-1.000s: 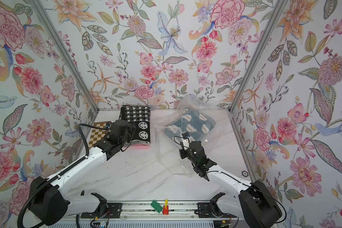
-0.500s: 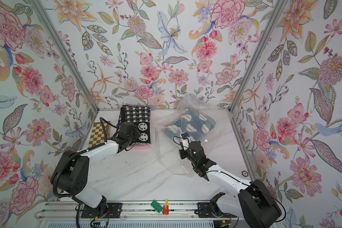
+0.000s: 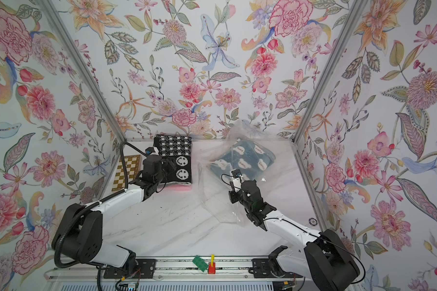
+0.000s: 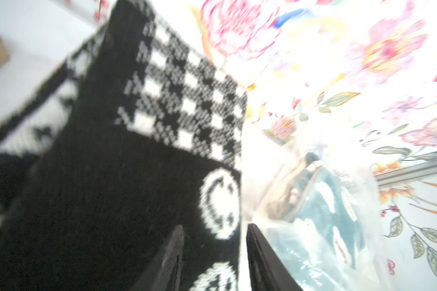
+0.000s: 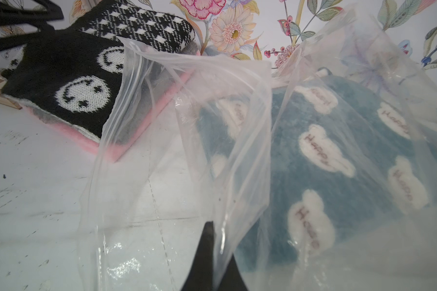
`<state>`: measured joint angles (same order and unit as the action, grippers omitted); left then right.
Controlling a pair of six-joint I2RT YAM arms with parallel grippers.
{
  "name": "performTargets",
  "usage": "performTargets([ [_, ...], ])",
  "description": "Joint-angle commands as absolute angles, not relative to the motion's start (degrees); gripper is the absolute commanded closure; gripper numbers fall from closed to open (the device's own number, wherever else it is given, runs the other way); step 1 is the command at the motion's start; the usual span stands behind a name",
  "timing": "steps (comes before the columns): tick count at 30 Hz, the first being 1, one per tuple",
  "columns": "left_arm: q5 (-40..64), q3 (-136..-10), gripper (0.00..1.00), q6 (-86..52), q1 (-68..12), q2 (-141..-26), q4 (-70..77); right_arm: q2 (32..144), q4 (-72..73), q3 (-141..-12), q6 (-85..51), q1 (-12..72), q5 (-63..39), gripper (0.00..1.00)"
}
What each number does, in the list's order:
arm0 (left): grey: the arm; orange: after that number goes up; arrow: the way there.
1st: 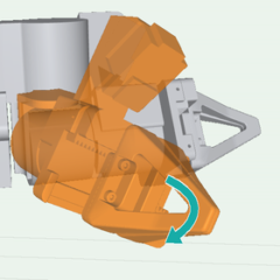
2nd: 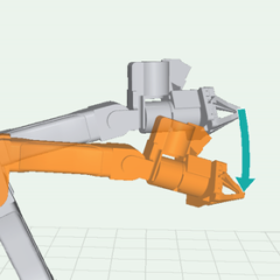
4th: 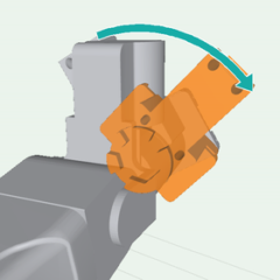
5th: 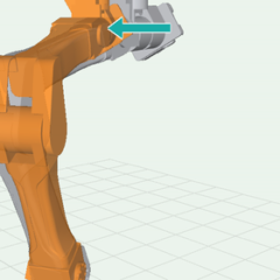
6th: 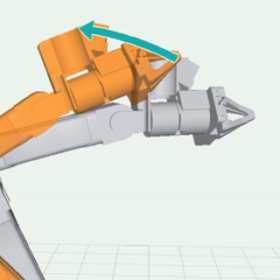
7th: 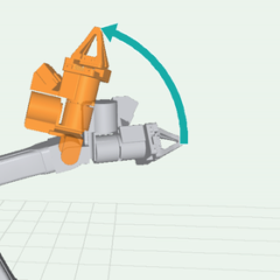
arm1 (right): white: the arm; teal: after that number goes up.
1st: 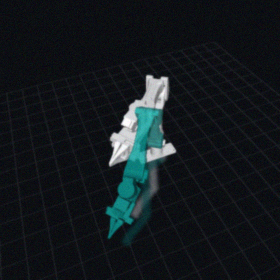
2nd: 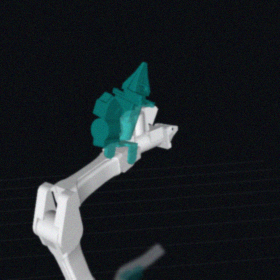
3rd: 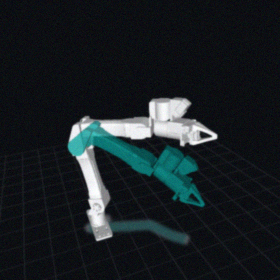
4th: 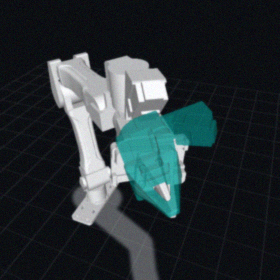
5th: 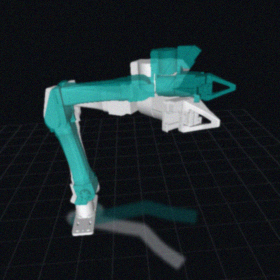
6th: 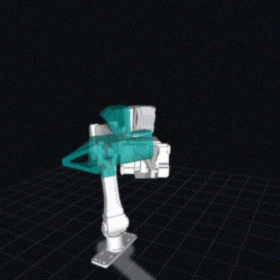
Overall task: Take the blanket out of the vacuum bag
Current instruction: Place the blanket at the center of the board.
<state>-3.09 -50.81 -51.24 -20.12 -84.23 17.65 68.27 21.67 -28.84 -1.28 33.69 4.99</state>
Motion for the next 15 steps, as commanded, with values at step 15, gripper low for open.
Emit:
performTargets([
  [15,-3.61,-47.76,0.55,-47.85,-10.55,-99.3,33.44,68.18,21.36,-30.06,-0.62,34.19,5.18,1.0],
])
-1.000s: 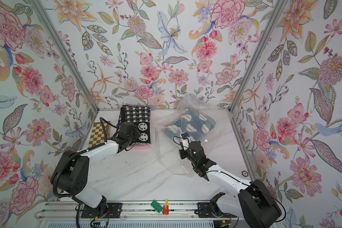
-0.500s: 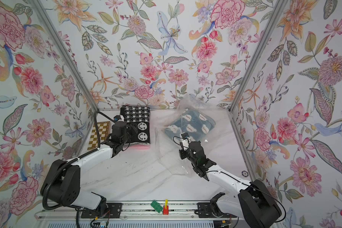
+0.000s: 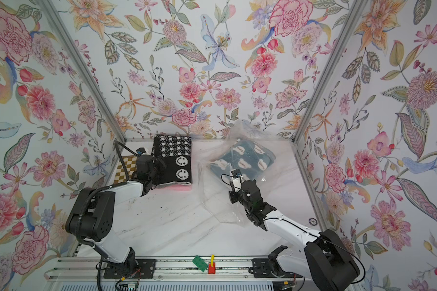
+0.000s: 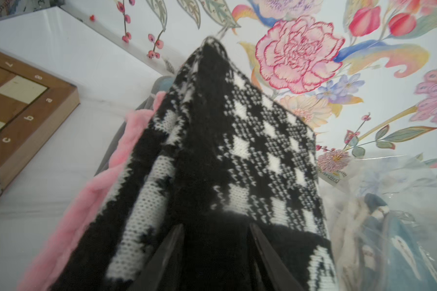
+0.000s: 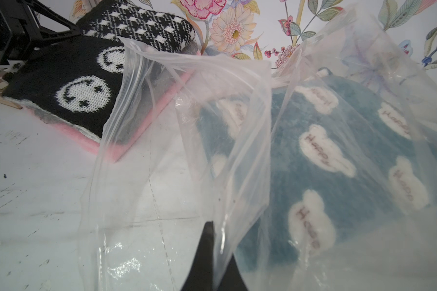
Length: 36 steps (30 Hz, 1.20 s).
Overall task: Take the blanket out of the vacuum bag
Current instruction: Place the blanket at the center of the board.
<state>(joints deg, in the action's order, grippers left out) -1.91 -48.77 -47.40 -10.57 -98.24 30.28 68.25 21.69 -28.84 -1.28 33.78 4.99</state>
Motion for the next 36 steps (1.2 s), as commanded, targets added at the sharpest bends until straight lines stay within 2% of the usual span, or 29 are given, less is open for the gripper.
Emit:
performTargets([
  [1,-4.51,-47.51,0.54,-47.7,-10.54,-99.16,33.76,68.29,21.36,-30.06,-0.62,34.16,5.19,1.0],
  [11,-5.04,-51.92,0.5,-37.51,-10.56,-93.84,33.74,70.05,21.49,-30.5,-0.62,34.27,5.1,1.0],
  [17,5.55,-63.69,0.48,-33.54,-9.49,-105.28,38.78,68.68,25.03,-28.22,-0.09,34.54,5.19,1.0],
  [26,2.82,-82.95,0.45,-40.81,-5.87,-124.48,35.99,65.95,32.83,-23.18,2.14,35.13,6.61,1.0],
  [31,3.76,-93.55,0.39,-41.38,-5.31,-133.16,24.56,65.11,36.26,-21.21,2.64,35.24,6.61,1.0],
  [36,5.78,-92.53,0.37,-44.98,-4.86,-136.23,24.93,67.31,35.71,-22.09,2.74,35.32,6.16,1.0],
])
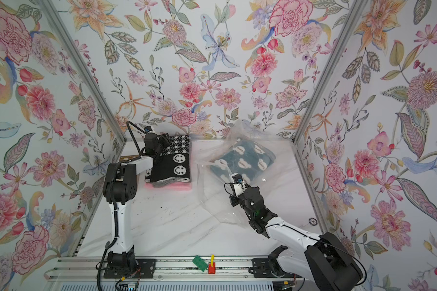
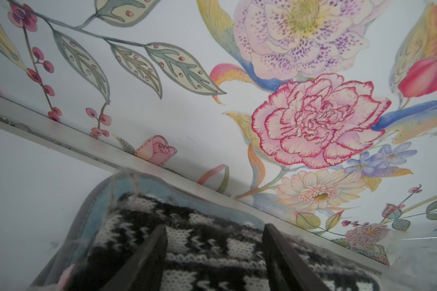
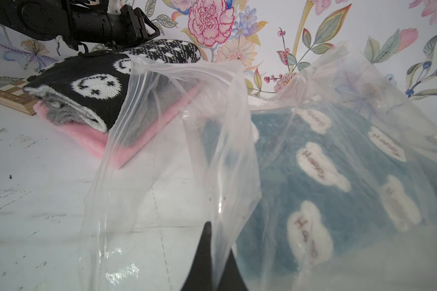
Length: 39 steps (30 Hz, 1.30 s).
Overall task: Take the blanket out of the vacuum bag
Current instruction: Place the blanket at the center of the board.
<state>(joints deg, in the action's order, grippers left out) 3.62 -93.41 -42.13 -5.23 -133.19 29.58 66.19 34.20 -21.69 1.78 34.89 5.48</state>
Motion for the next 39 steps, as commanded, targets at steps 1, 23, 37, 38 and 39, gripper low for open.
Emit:
performTargets([
  [1,5.96,-92.12,0.37,-45.0,-4.64,-136.28,25.44,67.91,35.48,-22.42,2.74,35.33,6.15,1.0],
  [23,13.32,-67.7,0.37,-43.68,-3.25,-115.34,41.87,66.51,35.07,-22.4,2.78,36.69,7.47,1.0],
  [37,4.57,-43.28,0.29,-34.62,-12.95,-81.72,40.28,68.02,35.07,-22.87,2.75,36.66,7.74,1.0],
  [38,2.16,-42.58,0.29,-32.5,-15.52,-78.02,37.36,68.02,35.23,-22.72,2.71,36.73,7.79,1.0],
  [39,-0.02,-41.88,0.29,-31.02,-17.69,-74.99,35.02,67.92,35.36,-22.65,2.72,36.65,7.82,1.0],
])
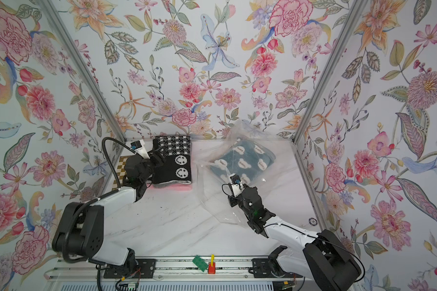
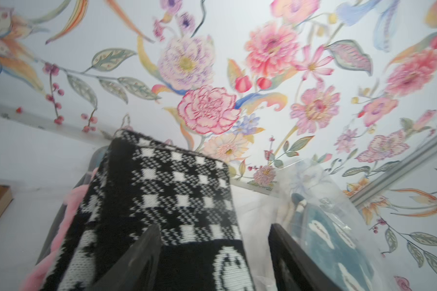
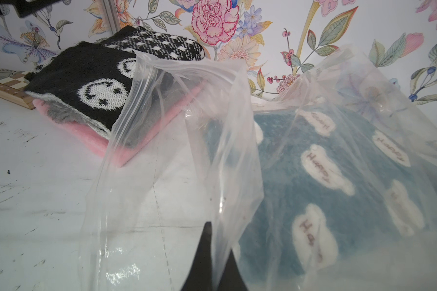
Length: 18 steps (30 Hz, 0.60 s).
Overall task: Take the blanket out of the vacuum bag
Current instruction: Place the blanket at the center of the board, then take out the blanket from the vacuum bag.
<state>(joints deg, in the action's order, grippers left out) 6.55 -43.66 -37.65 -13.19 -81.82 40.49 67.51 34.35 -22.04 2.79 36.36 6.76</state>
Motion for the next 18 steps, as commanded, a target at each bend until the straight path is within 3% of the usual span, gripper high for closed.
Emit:
performTargets([
  [1,-2.79,-40.72,0.27,-29.75,-20.24,-71.57,33.08,67.81,35.38,-22.59,2.64,36.57,7.97,1.0],
  [4,-7.53,-37.09,0.19,-29.87,-25.95,-63.52,28.96,67.07,34.84,-22.46,2.76,36.4,8.39,1.0],
  [8,-9.61,-32.0,0.01,-34.97,-34.14,-58.57,25.81,66.45,34.42,-22.61,2.64,36.43,8.0,1.0],
  [13,-15.56,-27.24,0.01,-42.41,-48.99,-61.9,33.84,66.22,33.29,-23.46,3.24,36.73,8.28,1.0],
  [18,-12.27,-26.22,0.02,-54.86,-55.02,-76.74,55.3,65.12,36.48,-22.42,8.65,42.53,13.62,1.0],
])
